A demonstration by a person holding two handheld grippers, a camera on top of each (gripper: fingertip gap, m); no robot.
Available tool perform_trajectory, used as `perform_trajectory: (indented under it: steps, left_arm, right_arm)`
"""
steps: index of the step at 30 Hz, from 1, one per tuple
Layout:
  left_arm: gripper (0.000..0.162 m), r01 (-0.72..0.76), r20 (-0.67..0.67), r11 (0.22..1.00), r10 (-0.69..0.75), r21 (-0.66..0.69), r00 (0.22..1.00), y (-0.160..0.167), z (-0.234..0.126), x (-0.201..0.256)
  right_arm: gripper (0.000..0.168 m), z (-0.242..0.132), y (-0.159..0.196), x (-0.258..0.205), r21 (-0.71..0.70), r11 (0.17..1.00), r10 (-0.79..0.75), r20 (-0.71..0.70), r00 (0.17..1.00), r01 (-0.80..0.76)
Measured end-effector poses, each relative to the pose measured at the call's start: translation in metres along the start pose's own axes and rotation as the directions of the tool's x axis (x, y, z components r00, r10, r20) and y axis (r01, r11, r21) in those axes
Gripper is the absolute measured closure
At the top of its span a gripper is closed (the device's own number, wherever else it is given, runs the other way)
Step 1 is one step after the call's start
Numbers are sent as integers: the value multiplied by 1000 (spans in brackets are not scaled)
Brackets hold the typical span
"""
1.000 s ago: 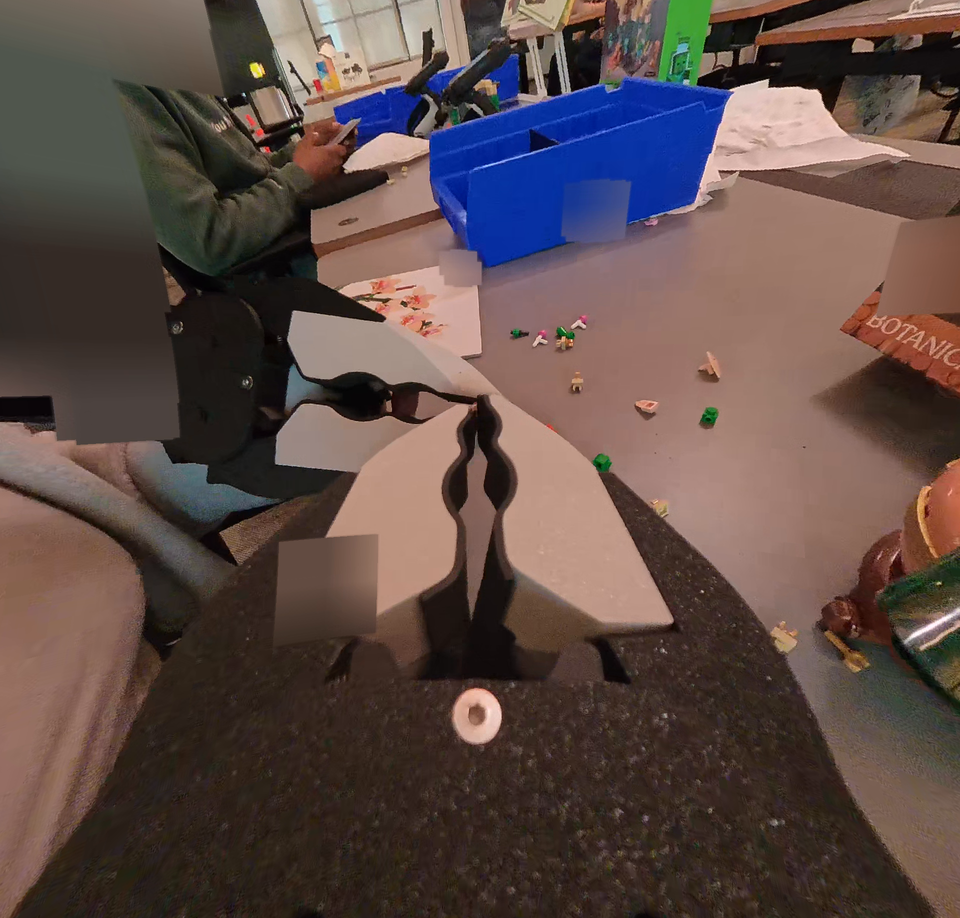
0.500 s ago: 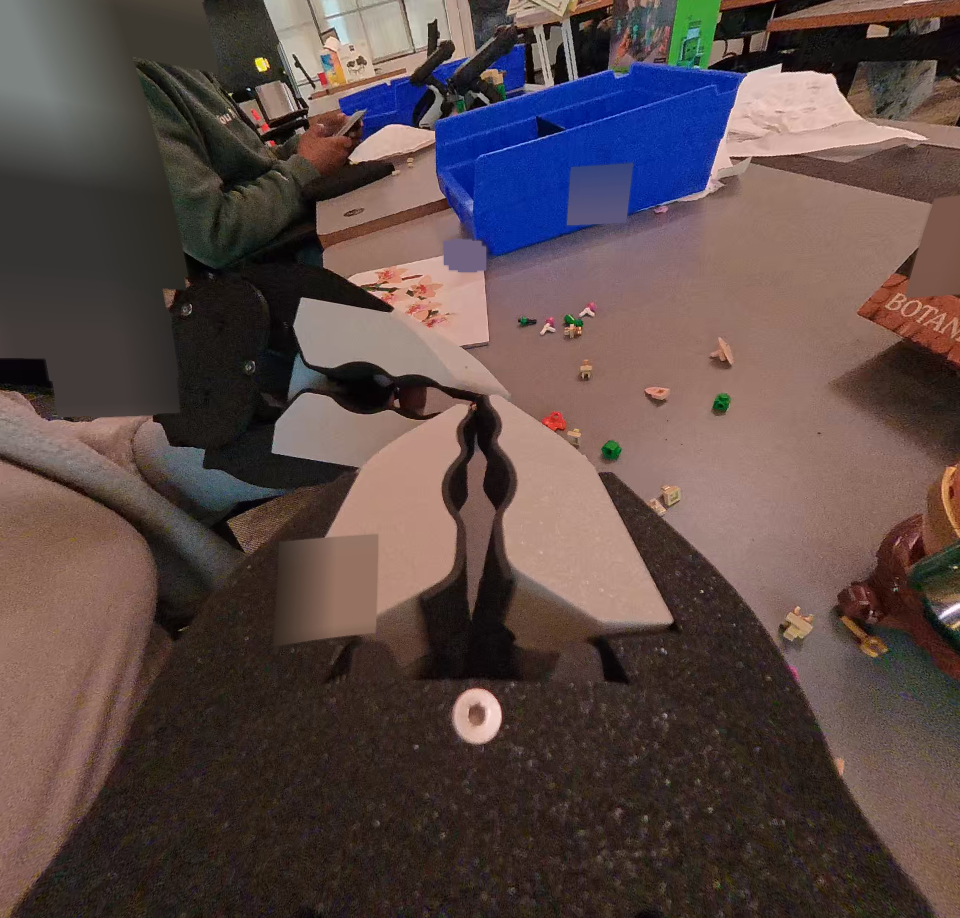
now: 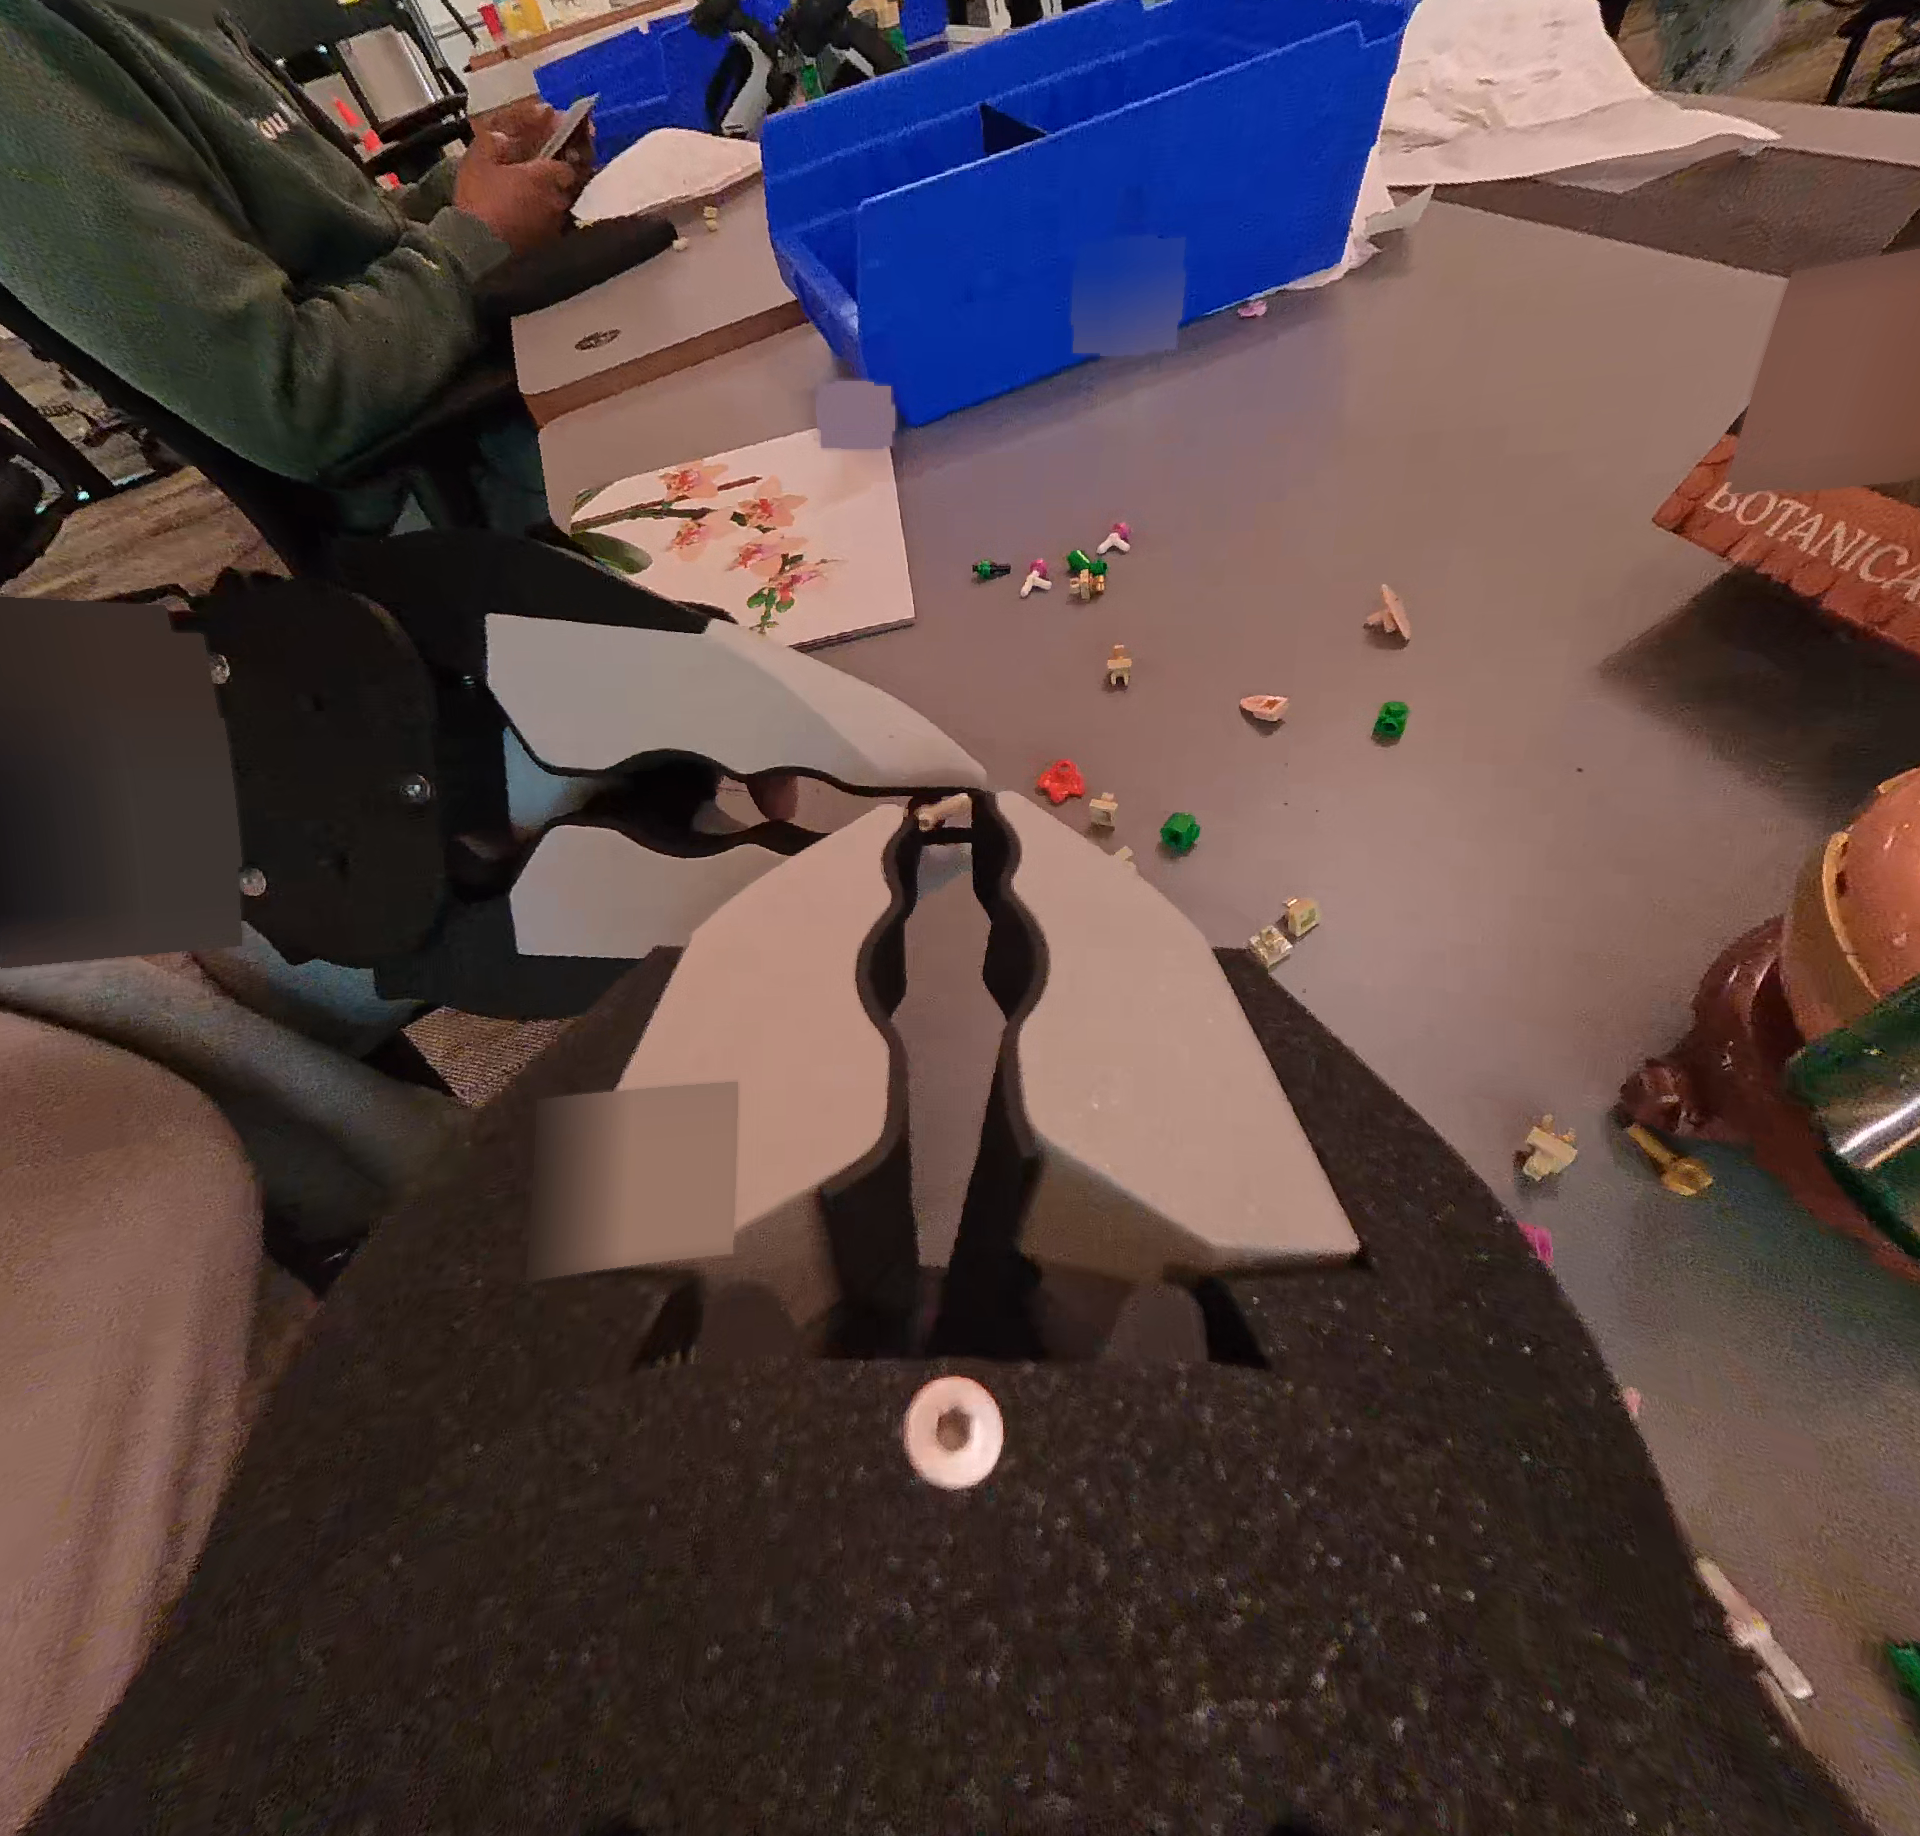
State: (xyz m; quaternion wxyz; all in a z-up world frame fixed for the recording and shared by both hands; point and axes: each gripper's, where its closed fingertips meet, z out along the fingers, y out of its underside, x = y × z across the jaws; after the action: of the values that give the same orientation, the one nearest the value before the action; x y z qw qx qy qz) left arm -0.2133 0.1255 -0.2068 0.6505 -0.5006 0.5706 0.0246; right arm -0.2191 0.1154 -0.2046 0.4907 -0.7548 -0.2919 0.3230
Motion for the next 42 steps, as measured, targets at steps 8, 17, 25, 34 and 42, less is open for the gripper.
perform_trajectory:
  steps: [8,17,25,34,42]
  left_arm:
    - [156,-44,1,999,44,15,999,-2,0,3]
    - [156,204,-12,979,-203,27,979,8,-3,-13]
    - [156,88,12,996,-88,27,996,1,-1,-6]
    - [156,49,10,997,-49,61,999,-4,-3,-2]
    - [157,150,-16,977,-149,152,989,-24,-12,-3]
  right_arm:
    - [167,-1,1,-4,30,1000,-1,33,999,0]
    - [168,-24,-17,4,87,966,-229,-165,959,245]
    - [154,-2,-11,-5,108,994,11,-2,1000,-11]
    - [166,3,-3,-6,106,992,59,49,997,-64]
    - [168,-21,-5,51,-94,883,-442,-496,747,460]
